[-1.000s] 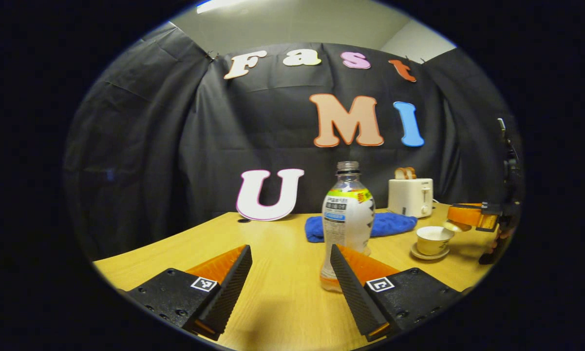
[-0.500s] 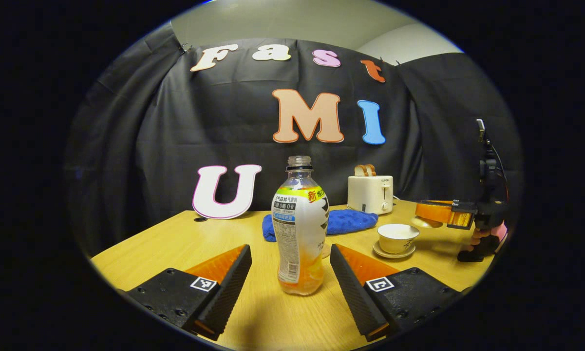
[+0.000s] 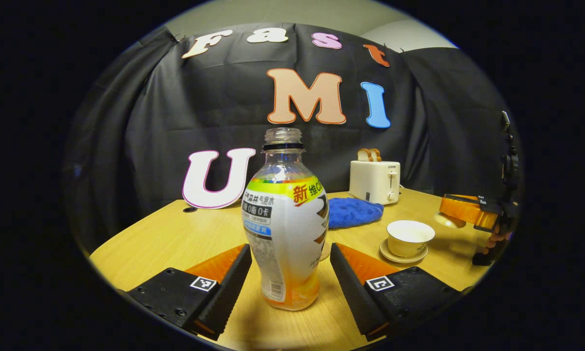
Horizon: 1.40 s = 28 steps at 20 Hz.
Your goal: Open the teacup lid with one hand, grasp the water bottle and pour water into the teacup with the other hand; after pouring, place the water bottle on the coaster and then close the teacup lid.
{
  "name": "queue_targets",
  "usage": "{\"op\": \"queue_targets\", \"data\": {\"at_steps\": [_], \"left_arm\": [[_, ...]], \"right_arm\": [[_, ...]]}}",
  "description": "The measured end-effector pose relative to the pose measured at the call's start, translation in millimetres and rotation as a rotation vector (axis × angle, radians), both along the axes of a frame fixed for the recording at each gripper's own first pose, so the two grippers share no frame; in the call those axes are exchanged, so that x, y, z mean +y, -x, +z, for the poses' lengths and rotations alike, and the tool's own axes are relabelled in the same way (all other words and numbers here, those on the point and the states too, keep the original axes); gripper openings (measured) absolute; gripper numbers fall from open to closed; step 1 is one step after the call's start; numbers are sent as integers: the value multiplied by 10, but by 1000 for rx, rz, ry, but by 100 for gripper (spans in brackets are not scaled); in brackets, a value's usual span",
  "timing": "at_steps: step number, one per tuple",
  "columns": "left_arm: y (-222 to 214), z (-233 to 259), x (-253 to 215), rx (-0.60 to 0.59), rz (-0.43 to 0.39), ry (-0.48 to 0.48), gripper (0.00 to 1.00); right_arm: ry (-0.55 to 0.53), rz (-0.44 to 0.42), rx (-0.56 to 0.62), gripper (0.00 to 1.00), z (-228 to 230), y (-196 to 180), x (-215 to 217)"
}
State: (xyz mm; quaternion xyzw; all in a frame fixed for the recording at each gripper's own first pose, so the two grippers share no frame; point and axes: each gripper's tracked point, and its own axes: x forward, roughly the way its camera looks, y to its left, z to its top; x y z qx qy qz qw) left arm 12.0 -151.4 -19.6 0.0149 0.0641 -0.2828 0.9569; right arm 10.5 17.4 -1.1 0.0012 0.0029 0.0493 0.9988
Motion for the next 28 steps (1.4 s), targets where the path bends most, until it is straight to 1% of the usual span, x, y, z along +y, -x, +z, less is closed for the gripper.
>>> {"op": "queue_targets", "data": {"at_steps": [5, 6, 7, 9, 10, 13, 14, 15, 17, 18, 19, 20, 21, 23, 25, 28], "left_arm": [[-88, 21, -37, -9, 35, 7, 95], [-105, 30, -41, -13, 37, 10, 93], [-104, 13, -64, -12, 33, 7, 83], [-94, -8, -71, -3, 35, -7, 74], [-111, -19, -71, 1, 38, -15, 67], [-103, -49, -114, 1, 36, -45, 60], [-99, -36, -129, -10, 36, -58, 60], [-101, -35, -143, -20, 41, -77, 58], [-124, -38, -139, -52, 67, -154, 58], [-139, -60, -114, -64, 88, -225, 58], [-154, -48, -106, -83, 103, -284, 54], [-167, -2, -113, -110, 111, -338, 55], [-166, 67, -108, -148, 119, -397, 55], [-227, 210, -78, -245, 155, -547, 55], [-286, 371, -100, -345, 174, -685, 55], [-346, 533, -175, -455, 189, -857, 54]], "right_arm": [[0, -8, -1, 31, 14, 43, -76], [0, -11, -1, 31, 11, 43, -95], [0, -13, -1, 31, 9, 43, -110], [0, -16, 0, 31, 14, 53, -129], [0, -17, 1, 31, 7, 55, -137], [0, -27, -2, 31, 18, 69, -202], [0, -33, -2, 32, 14, 71, -230], [0, -39, -2, 32, 21, 73, -263], [1, -53, -3, 32, 20, 80, -329], [2, -64, -4, 31, 27, 83, -374], [2, -74, -5, 32, 29, 87, -418], [2, -83, -6, 31, 29, 85, -452], [3, -89, -6, 32, 33, 81, -487], [3, -101, -4, 31, 27, 77, -564], [3, -122, -6, 31, 38, 69, -676], [4, -156, -8, 32, 35, 58, -832]]}}
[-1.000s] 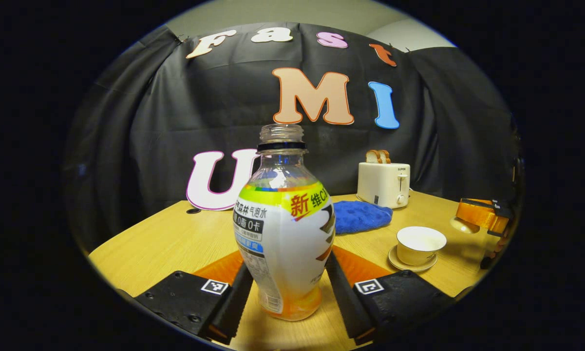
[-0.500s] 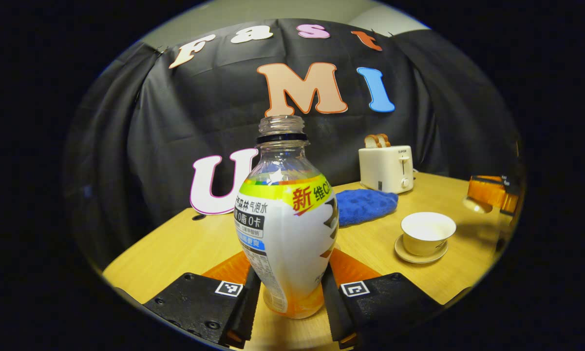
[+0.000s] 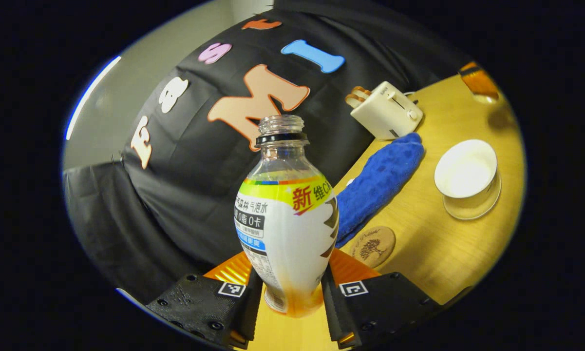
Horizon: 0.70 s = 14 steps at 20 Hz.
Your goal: Open the teacup lid with one hand, grasp the water bottle and pour water into the teacup with the other hand; after pouring, place the water bottle on the coaster and then close the teacup lid.
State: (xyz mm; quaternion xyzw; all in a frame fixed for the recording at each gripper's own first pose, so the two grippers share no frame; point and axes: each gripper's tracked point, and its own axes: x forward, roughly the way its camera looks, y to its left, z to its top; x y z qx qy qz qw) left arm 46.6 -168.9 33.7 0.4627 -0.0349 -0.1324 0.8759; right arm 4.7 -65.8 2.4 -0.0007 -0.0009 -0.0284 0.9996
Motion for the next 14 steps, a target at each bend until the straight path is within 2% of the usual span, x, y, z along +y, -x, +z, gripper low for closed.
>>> {"op": "queue_targets", "data": {"at_steps": [4, 8, 14], "left_arm": [[63, 110, -50, -110, -6, -205, 54], [38, -25, -191, -133, -30, -397, 55], [39, -130, -214, -138, -26, -528, 54]], "right_arm": [[1, -20, -2, 31, 3, 5, -87], [2, -22, -2, 31, 3, 7, -97], [2, -23, -2, 31, 4, 4, -108]]}}
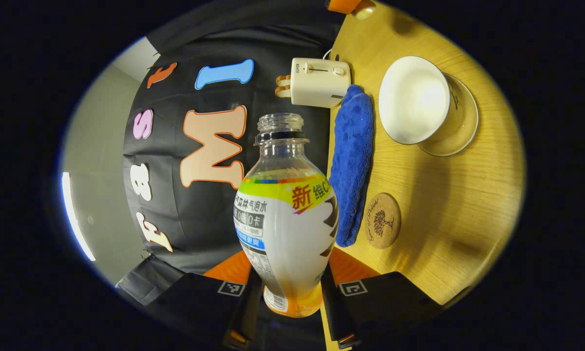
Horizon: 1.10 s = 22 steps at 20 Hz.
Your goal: Open the teacup lid with one hand, grasp the water bottle and pour water into the teacup with the other hand; after pouring, place the water bottle on the coaster and then close the teacup lid.
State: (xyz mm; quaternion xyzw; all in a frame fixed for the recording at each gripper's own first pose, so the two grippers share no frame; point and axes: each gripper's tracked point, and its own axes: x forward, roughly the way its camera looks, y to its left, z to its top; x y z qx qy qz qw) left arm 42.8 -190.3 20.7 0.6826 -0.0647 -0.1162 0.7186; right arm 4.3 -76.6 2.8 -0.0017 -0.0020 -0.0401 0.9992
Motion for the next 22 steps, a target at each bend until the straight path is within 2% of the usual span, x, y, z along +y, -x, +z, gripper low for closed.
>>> {"op": "queue_targets", "data": {"at_steps": [5, 22], "left_arm": [[20, -18, 10, -30, 5, -128, 55], [36, -103, 3, -35, -3, -318, 55]], "right_arm": [[0, 0, 0, 31, 9, 4, 2], [0, -1, 1, 31, 0, 5, -9]]}}
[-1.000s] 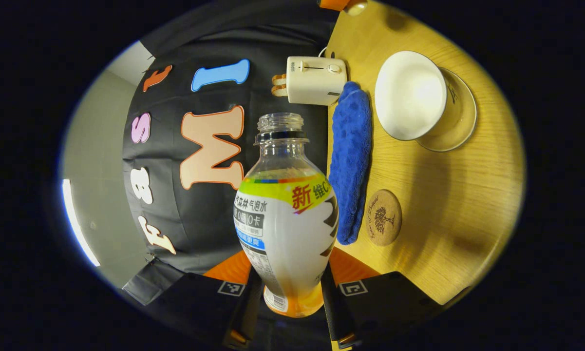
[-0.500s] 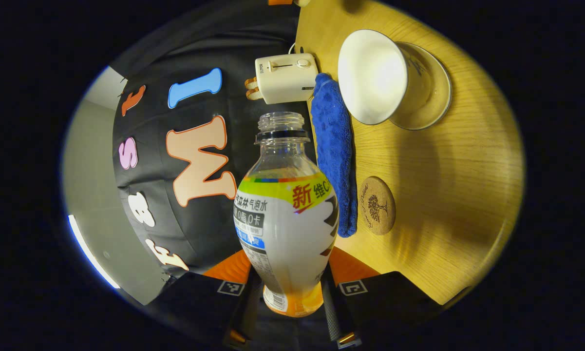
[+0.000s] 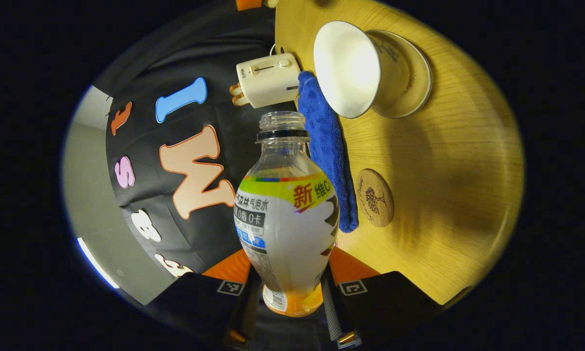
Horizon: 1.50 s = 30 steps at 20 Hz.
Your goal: Open the teacup lid with one hand, grasp the water bottle and pour water into the teacup with the other hand; after pouring, place the water bottle on the coaster and then close the teacup lid.
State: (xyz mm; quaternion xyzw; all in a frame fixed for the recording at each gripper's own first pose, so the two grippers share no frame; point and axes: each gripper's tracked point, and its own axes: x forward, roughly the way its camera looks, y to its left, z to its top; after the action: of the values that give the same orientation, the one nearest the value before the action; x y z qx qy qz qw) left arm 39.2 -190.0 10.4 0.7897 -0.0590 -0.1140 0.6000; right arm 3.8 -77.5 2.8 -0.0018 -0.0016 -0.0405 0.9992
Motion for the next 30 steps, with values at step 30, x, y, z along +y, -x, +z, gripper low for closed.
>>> {"op": "queue_targets", "data": {"at_steps": [30], "left_arm": [[48, 441, -304, -99, -77, -254, 55]], "right_arm": [[0, -2, 1, 31, -6, -13, 0]]}}
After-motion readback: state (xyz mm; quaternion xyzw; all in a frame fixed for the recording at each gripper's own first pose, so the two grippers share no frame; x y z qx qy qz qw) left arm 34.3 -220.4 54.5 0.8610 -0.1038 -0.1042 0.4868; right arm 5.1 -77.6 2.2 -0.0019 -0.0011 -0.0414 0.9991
